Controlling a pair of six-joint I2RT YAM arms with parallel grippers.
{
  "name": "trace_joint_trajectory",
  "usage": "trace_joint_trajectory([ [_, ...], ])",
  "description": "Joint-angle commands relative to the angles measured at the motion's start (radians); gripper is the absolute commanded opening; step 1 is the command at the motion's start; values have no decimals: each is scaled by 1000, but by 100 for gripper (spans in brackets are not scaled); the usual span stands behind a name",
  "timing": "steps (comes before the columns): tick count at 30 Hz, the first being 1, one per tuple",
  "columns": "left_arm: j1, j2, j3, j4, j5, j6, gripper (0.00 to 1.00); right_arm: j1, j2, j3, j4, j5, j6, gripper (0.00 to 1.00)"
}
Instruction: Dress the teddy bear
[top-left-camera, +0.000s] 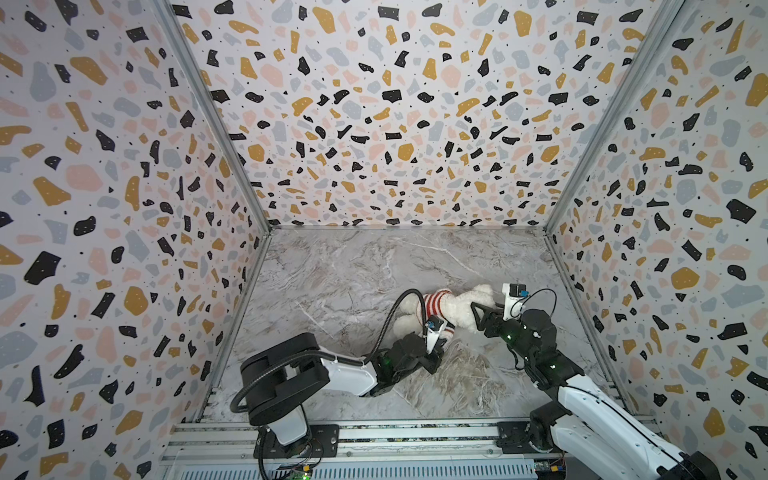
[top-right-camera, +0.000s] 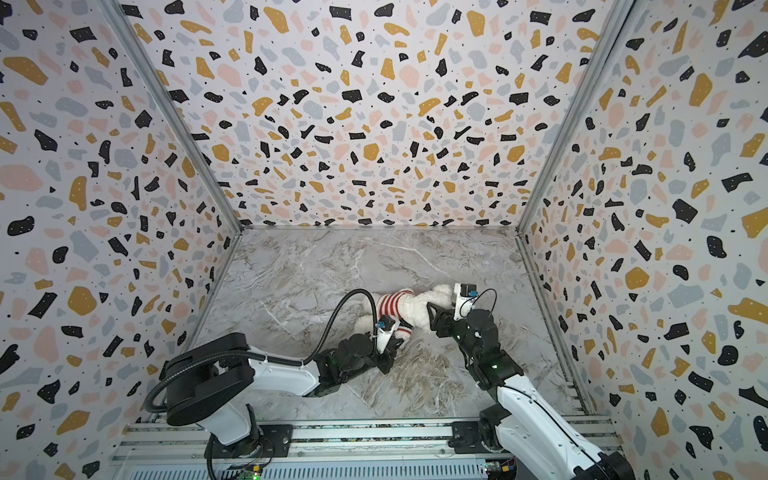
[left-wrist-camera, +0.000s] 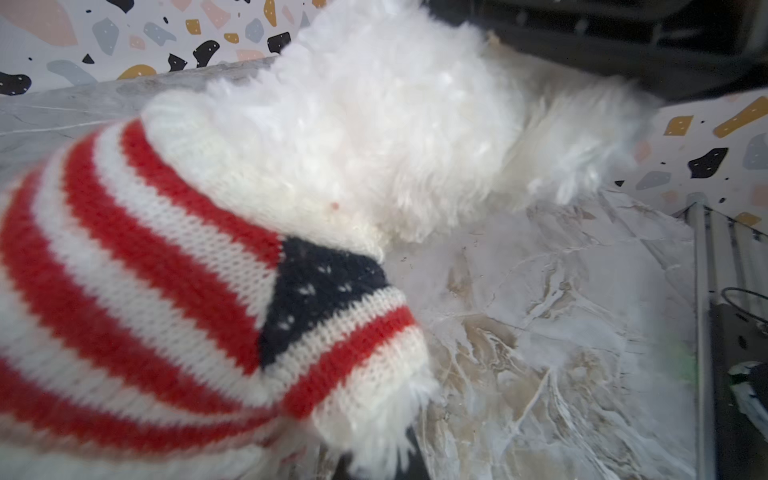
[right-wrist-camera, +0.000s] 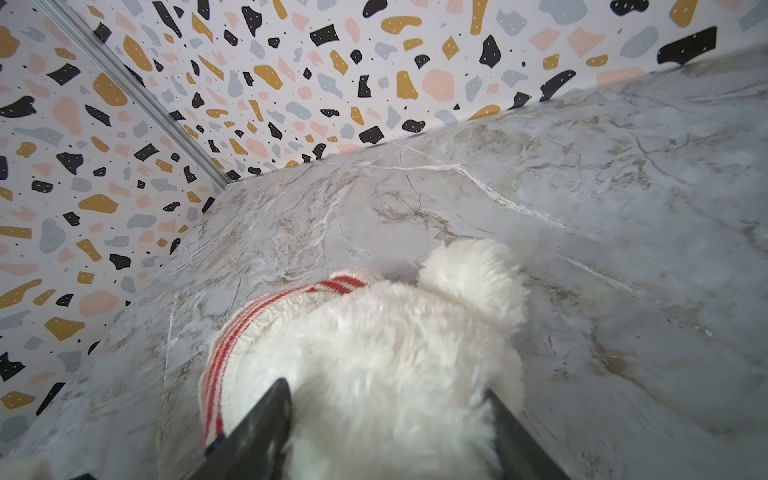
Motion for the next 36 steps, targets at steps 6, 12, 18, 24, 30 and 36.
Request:
trace_joint_trajectory([
  [6,84,-142,98,-314,236,-75,0,-1,-135,-16,-21,-7,-112,78],
  [12,142,-227,172,-480,437,-88,0,1,-199,-15,-14,-67,-174,84],
  [18,234,-300,213,-603,616,-101,0,4,-266,-37,68,-233,-243,87],
  [24,304,-337,256,-752,739,-28,0,8,-322,-85,142,-361,-306,88],
  [30,315,-337,226,-651,907,-93,0,8,-304,-102,156,-360,-309,87],
  [36,329,-306,257,-740,801,-58,0,8,-286,-95,144,-302,-314,85],
])
